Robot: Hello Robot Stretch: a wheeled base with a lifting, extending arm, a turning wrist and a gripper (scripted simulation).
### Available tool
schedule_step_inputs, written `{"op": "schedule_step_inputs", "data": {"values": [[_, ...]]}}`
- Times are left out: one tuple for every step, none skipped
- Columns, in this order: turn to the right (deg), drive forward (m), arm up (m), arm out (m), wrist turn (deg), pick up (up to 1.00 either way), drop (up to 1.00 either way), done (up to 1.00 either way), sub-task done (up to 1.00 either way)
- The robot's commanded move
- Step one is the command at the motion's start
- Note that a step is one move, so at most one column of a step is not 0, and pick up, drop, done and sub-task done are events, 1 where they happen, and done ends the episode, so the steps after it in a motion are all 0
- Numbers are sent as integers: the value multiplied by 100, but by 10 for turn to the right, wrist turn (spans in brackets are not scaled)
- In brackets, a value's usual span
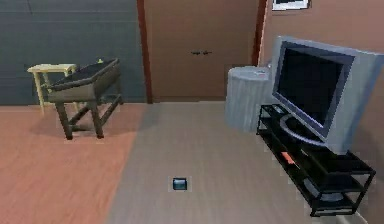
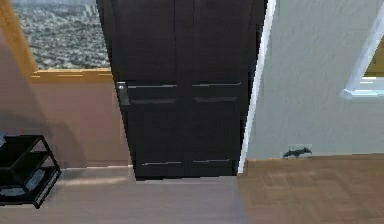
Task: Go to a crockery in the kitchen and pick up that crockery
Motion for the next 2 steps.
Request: {"op": "schedule_step_inputs", "data": {"values": [[0, 55, 0, 0, 0, 0, 0, 0, 0], [-450, 0, 0, 0, 0, 0, 0, 0, 0]]}}
